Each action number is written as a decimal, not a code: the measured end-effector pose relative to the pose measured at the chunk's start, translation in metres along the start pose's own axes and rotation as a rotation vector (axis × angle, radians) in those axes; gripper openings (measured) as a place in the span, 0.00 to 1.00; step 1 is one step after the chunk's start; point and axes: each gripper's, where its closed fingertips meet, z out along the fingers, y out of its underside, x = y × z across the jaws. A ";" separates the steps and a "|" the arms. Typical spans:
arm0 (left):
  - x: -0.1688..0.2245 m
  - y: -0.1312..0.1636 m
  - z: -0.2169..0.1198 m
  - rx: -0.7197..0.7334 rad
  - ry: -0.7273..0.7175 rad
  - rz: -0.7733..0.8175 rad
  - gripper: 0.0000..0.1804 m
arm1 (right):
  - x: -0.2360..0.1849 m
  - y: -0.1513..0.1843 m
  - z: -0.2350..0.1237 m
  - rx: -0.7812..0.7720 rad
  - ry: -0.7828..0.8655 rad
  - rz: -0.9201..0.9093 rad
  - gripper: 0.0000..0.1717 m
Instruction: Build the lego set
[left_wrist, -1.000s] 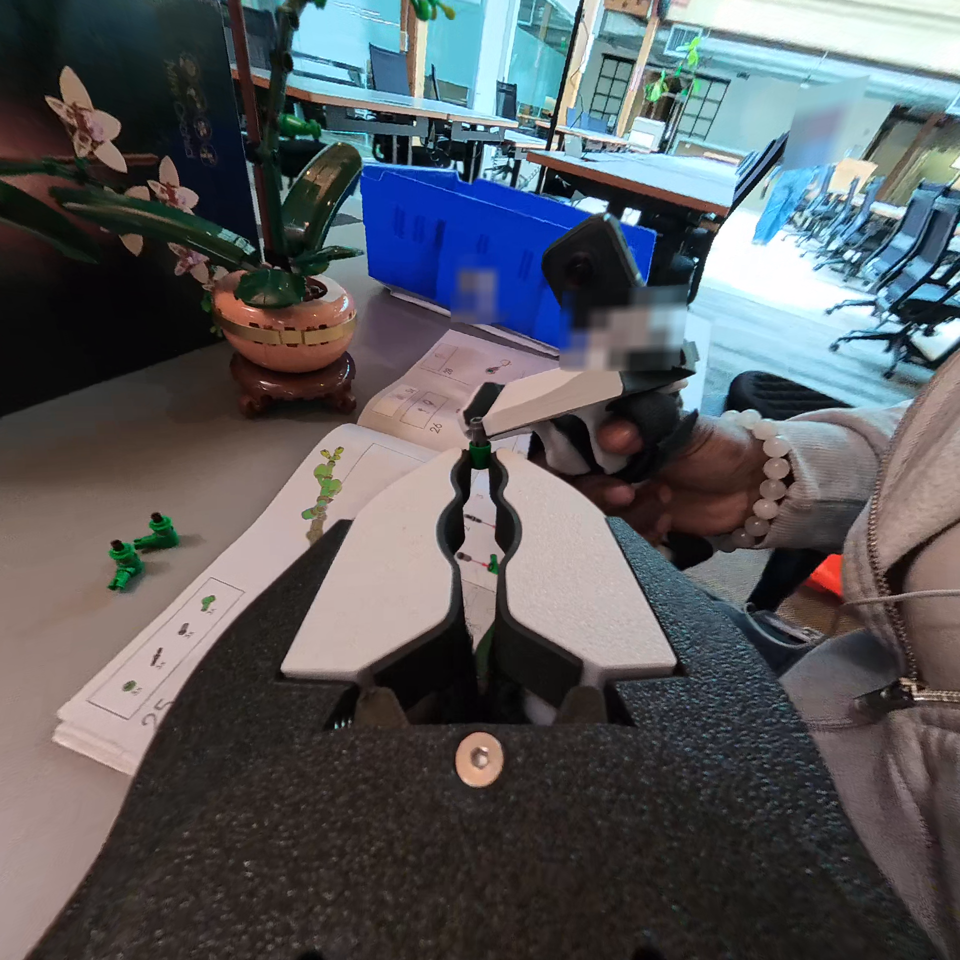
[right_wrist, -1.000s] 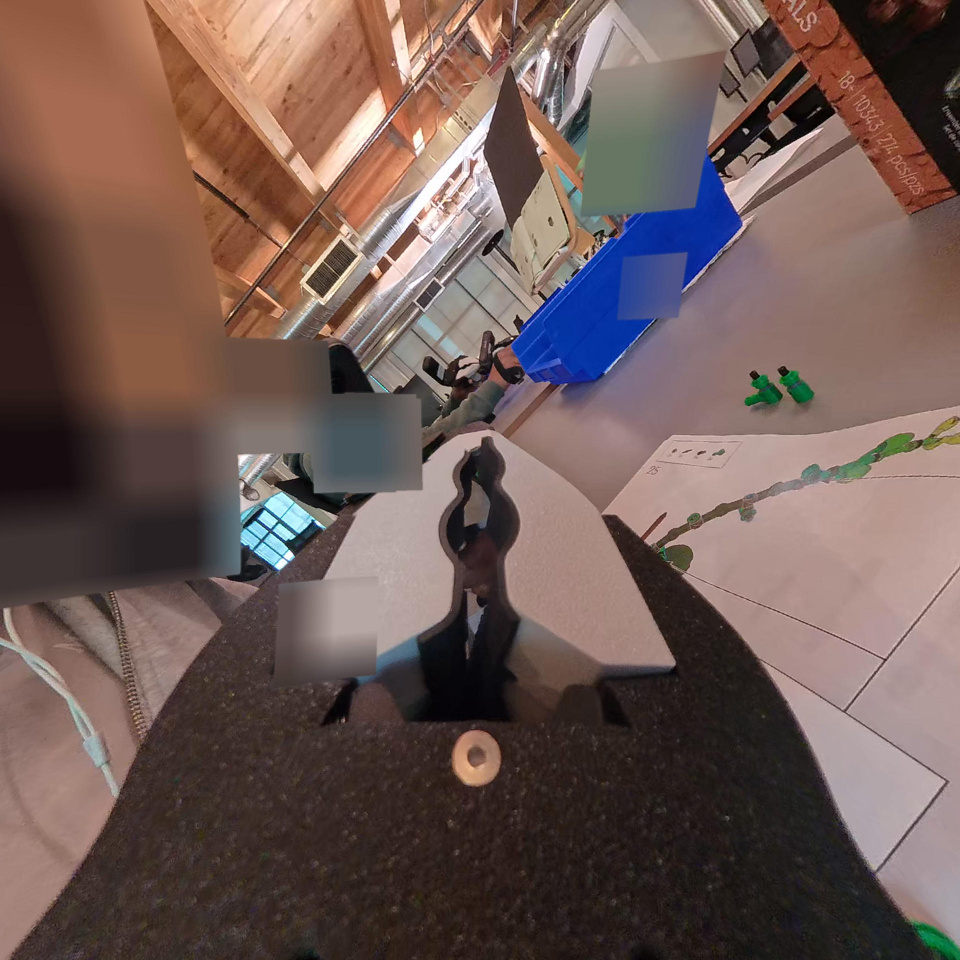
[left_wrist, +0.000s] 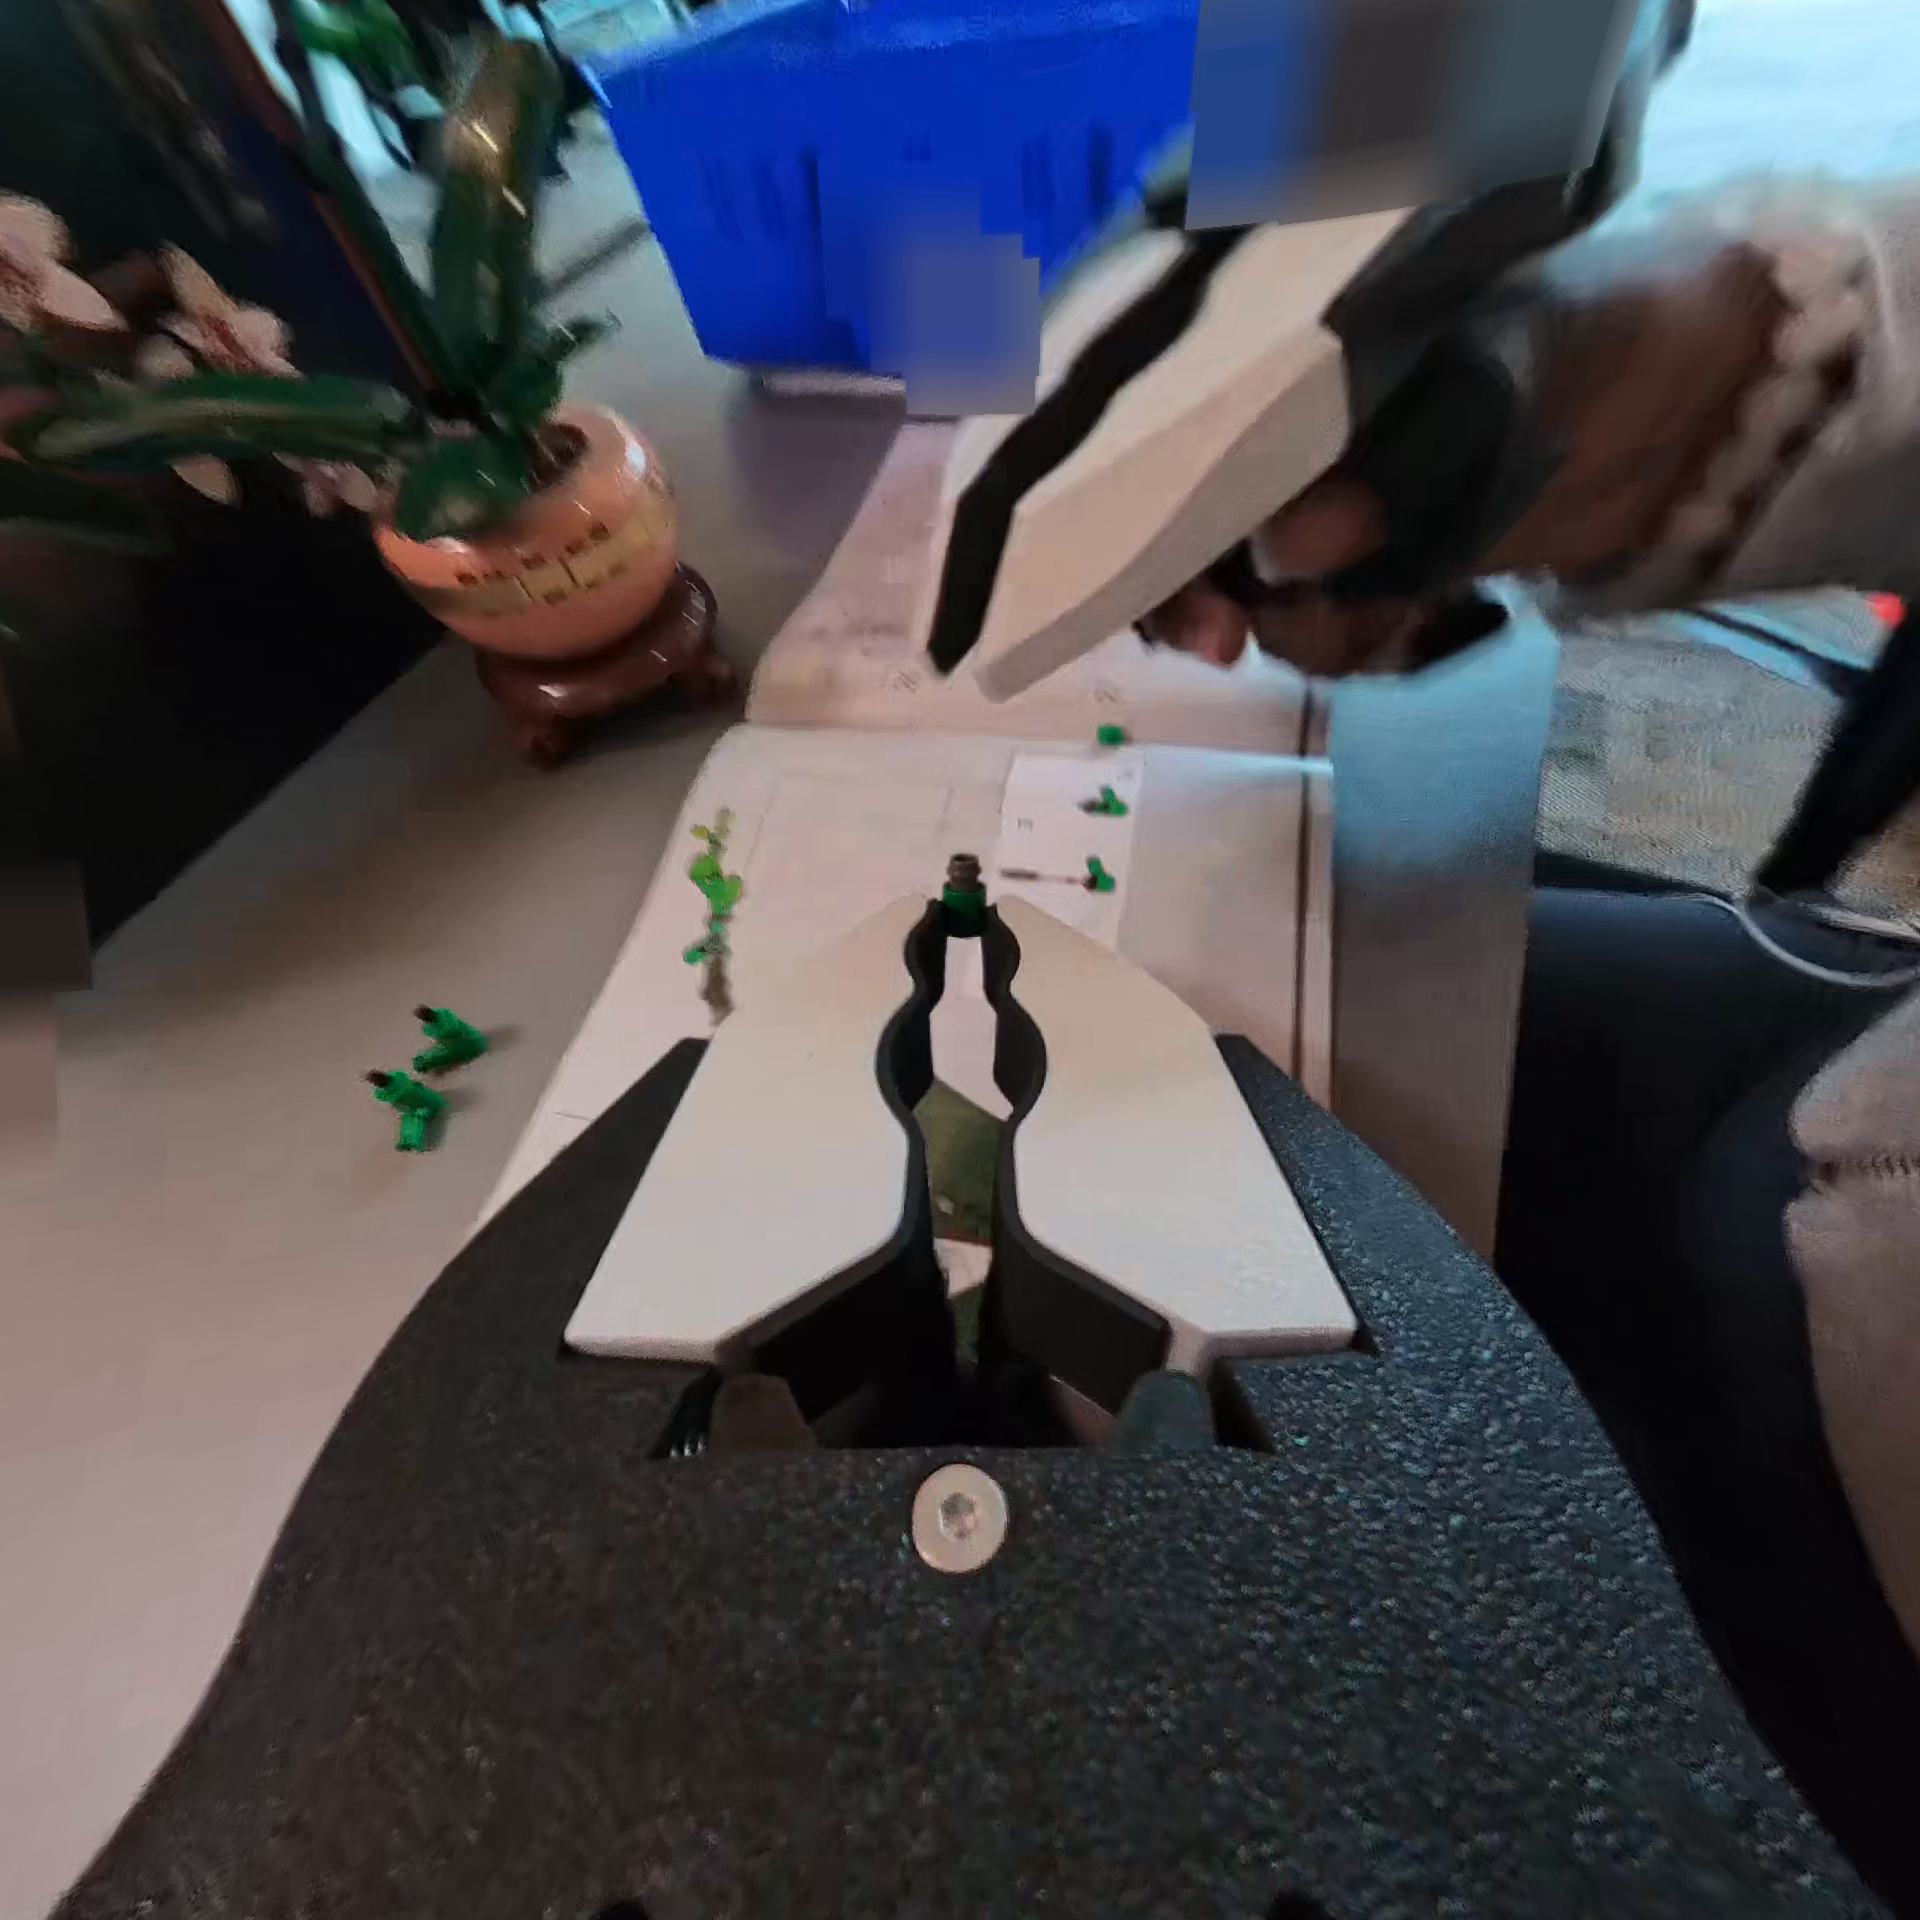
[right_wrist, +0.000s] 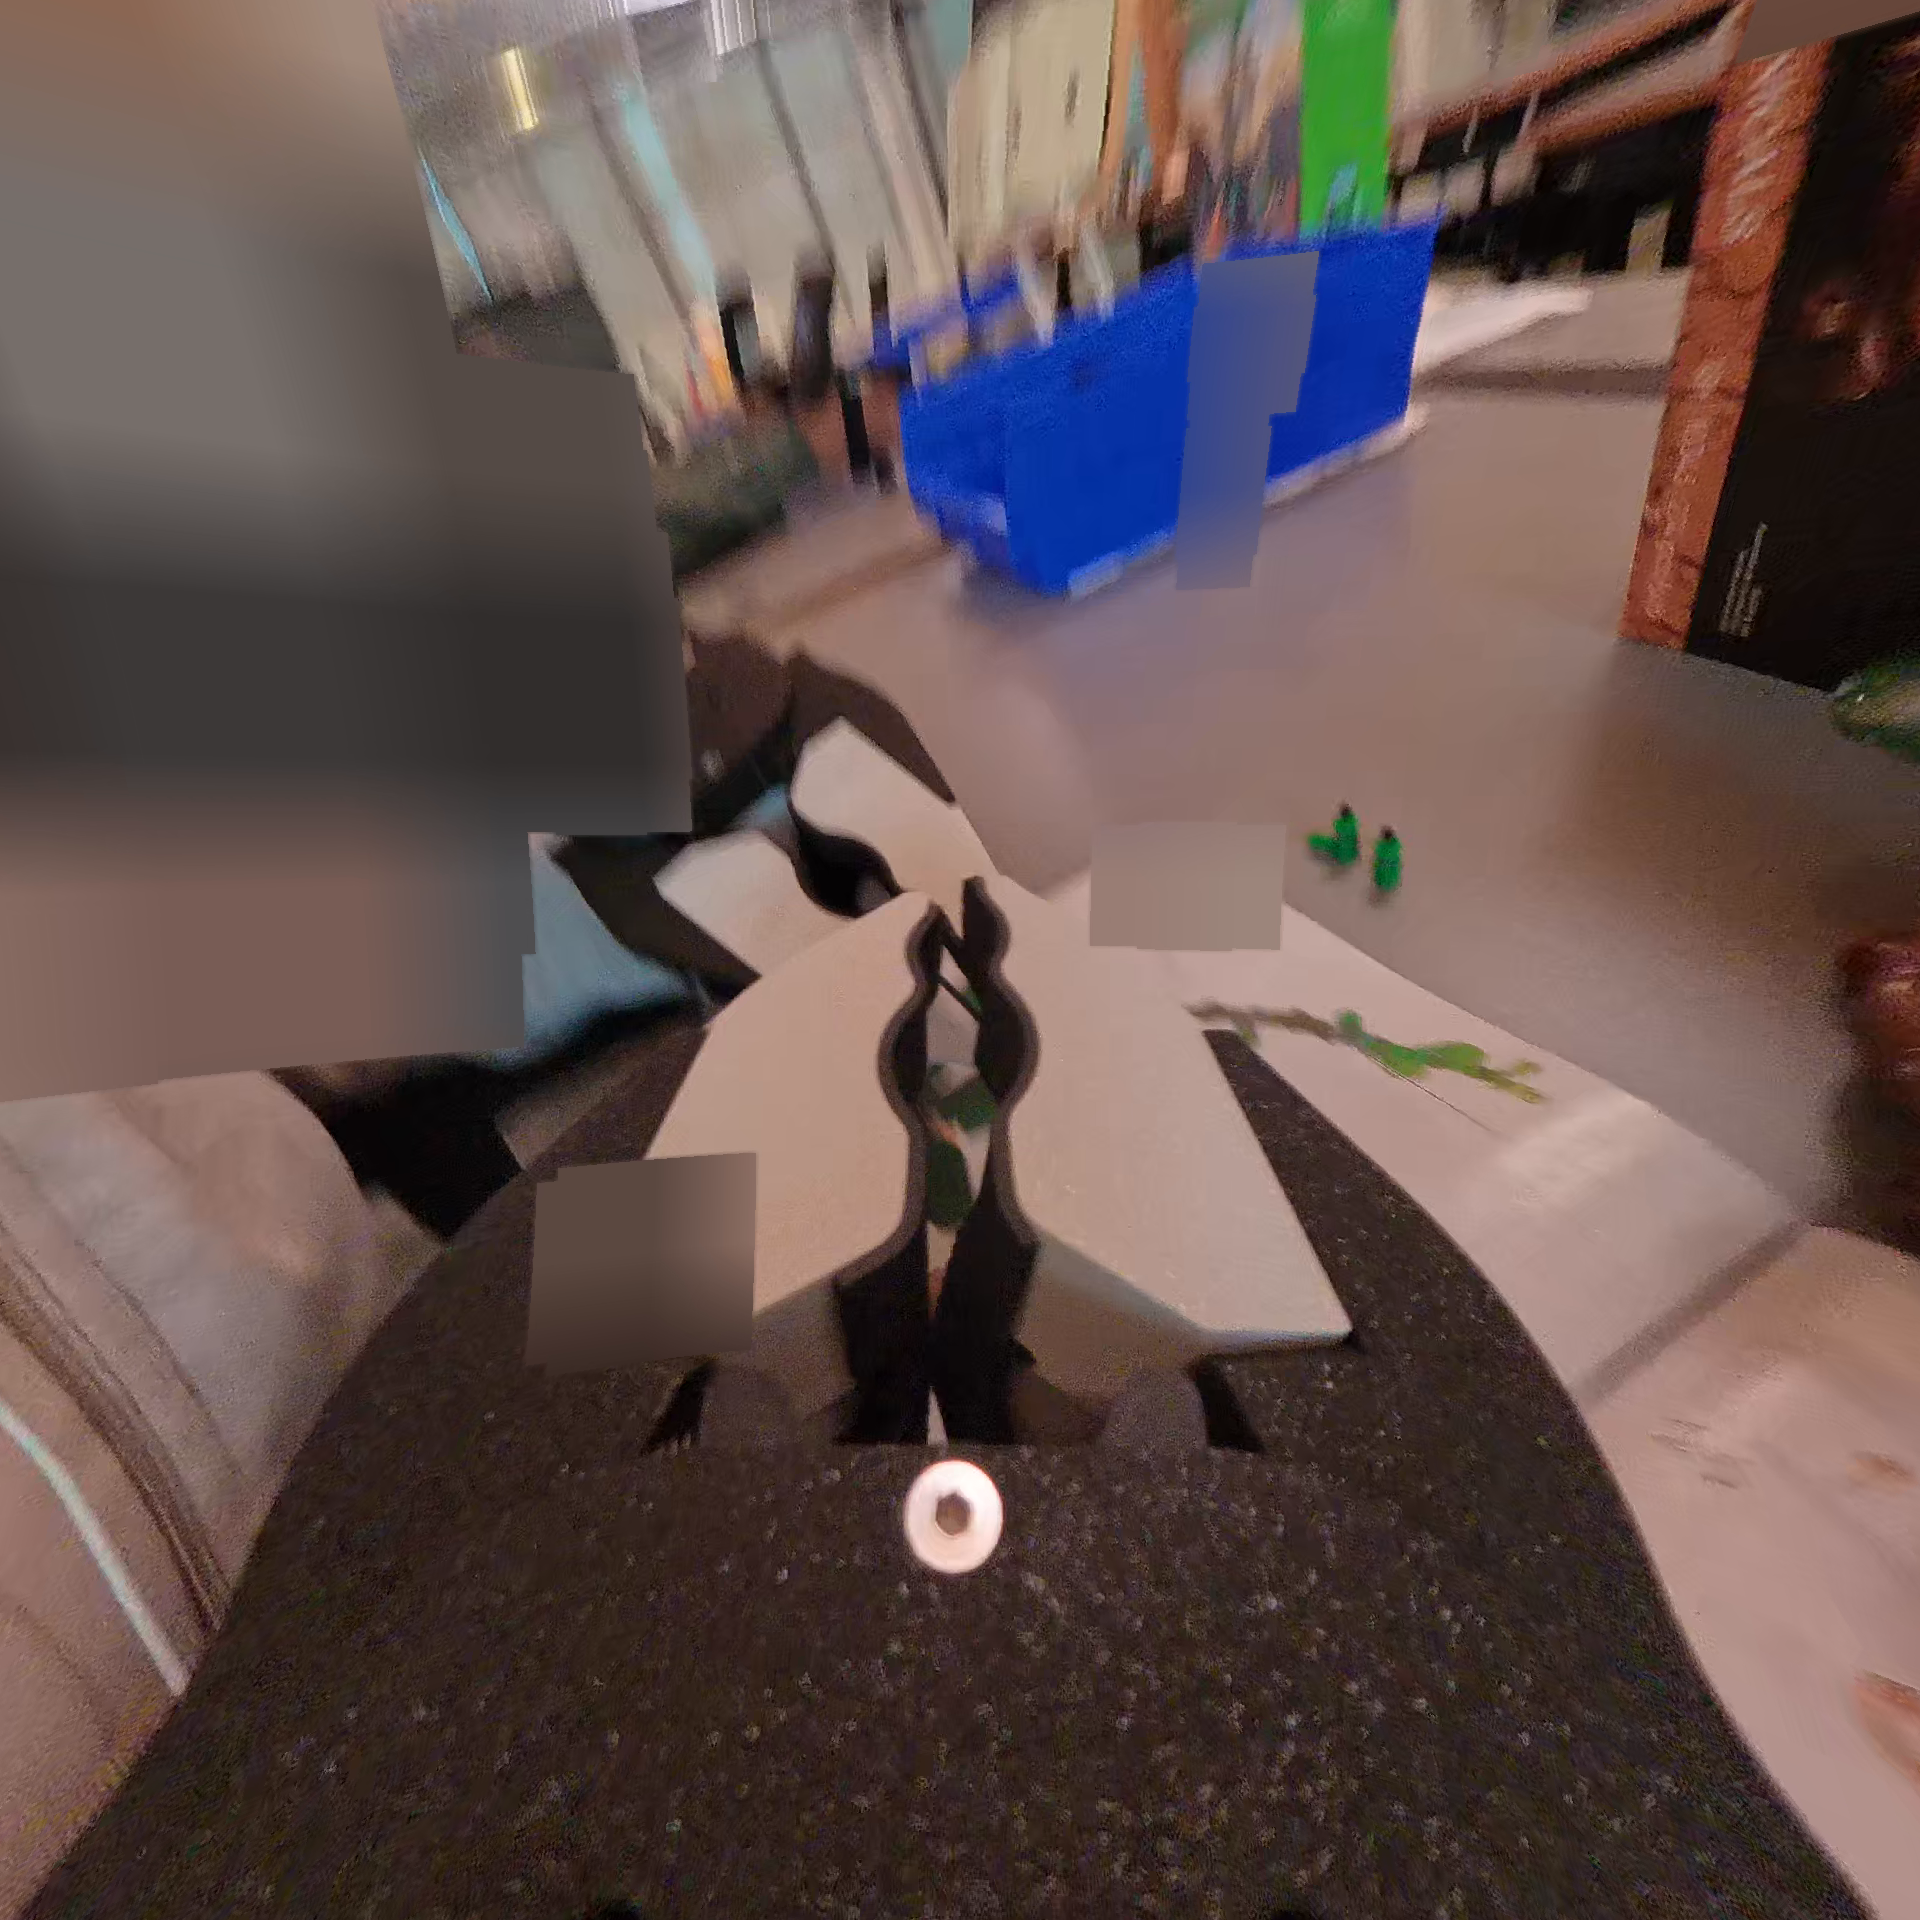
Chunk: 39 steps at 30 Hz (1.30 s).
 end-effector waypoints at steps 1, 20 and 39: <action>0.006 0.008 0.003 -0.051 0.049 -0.016 0.03 | 0.003 0.014 -0.001 -0.149 0.008 -0.092 0.00; 0.029 0.045 0.011 -0.294 0.222 -0.048 0.03 | 0.009 0.081 0.006 -0.625 -0.172 -0.335 0.00; 0.030 0.043 0.011 -0.278 0.228 -0.041 0.03 | 0.052 -0.030 -0.126 -0.426 0.257 -0.407 0.12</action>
